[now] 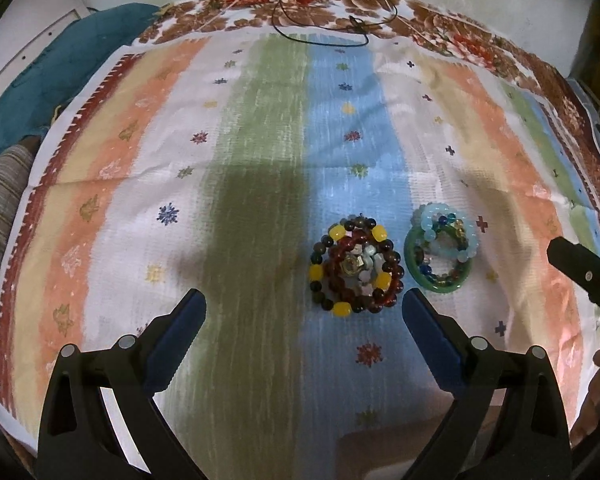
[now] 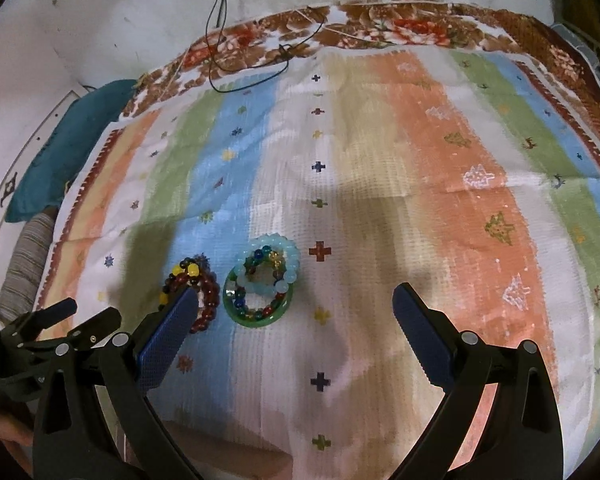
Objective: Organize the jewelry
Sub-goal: 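Lower left tool onto yellow-black bead bracelet while right tool lowers onto light-blue bead bracelet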
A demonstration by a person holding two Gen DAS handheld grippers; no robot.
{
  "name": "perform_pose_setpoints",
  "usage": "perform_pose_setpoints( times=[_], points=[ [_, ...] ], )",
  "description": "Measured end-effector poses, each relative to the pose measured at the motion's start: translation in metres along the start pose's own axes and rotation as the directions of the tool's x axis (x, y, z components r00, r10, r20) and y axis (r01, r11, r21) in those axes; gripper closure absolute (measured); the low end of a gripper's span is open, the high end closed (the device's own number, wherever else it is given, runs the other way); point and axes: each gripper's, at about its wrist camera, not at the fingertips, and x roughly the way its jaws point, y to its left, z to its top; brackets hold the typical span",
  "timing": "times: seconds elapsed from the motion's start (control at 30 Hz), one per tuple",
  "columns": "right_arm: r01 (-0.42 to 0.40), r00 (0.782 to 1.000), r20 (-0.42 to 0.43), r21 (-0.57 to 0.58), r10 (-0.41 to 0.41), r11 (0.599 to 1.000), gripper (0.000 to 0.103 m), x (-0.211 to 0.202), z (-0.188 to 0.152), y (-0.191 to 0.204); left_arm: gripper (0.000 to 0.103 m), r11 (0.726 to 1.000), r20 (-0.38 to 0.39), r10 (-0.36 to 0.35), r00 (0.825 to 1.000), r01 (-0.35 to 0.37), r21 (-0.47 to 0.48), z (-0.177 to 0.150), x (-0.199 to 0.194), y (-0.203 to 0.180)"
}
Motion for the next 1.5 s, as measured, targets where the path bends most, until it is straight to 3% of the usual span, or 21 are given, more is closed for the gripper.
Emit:
perform_pose_setpoints(
  times=[0.23, 0.33, 0.53, 0.57, 0.6, 0.63, 0.9, 1.0, 1.5],
  points=[
    [0.022, 0.999, -0.03, -0.009, -0.022, 1.0, 0.005, 0.019, 0.005, -0.002, 0.012, 1.0, -0.036, -0.004, 0.999, 0.005, 0.006, 0.003, 0.019, 0.001],
    [0.033, 0.998, -0.049, -0.016, -0.034, 0.999, 0.02, 0.027, 0.005, -0.003, 0.014, 1.0, -0.051, -0.018, 0.999, 0.017, -0.026, 0.003, 0.024, 0.008],
    [0.043, 0.997, -0.063, -0.012, -0.044, 0.999, 0.021, 0.043, 0.009, -0.003, 0.025, 0.999, -0.079, -0.027, 0.996, 0.024, -0.032, 0.003, 0.036, 0.012],
    [0.049, 0.997, -0.051, -0.008, -0.049, 0.999, 0.025, 0.043, 0.009, -0.003, 0.028, 0.999, -0.086, -0.029, 0.996, 0.026, -0.027, 0.003, 0.039, 0.011],
    [0.048, 0.998, -0.048, -0.005, -0.048, 0.999, 0.036, 0.044, 0.011, -0.004, 0.029, 0.999, -0.096, -0.029, 0.995, 0.027, -0.022, 0.002, 0.042, 0.011],
    [0.044, 0.998, -0.055, -0.003, -0.044, 0.999, 0.039, 0.047, 0.011, -0.004, 0.033, 0.999, -0.104, -0.028, 0.994, 0.026, -0.021, 0.001, 0.045, 0.011],
    [0.035, 0.994, -0.102, -0.003, -0.035, 0.999, 0.04, 0.072, 0.017, 0.002, 0.041, 0.999, -0.118, -0.041, 0.992, 0.04, -0.012, 0.0, 0.055, 0.011],
    [0.058, 0.993, -0.107, 0.011, -0.056, 0.998, 0.058, 0.078, 0.02, 0.002, 0.043, 0.999, -0.125, -0.038, 0.991, 0.038, -0.001, 0.001, 0.06, 0.012],
    [0.068, 0.986, -0.156, 0.022, -0.064, 0.997, 0.064, 0.105, 0.019, 0.0, 0.042, 0.999, -0.139, -0.004, 0.99, 0.009, 0.037, -0.002, 0.074, 0.014]
  ],
)
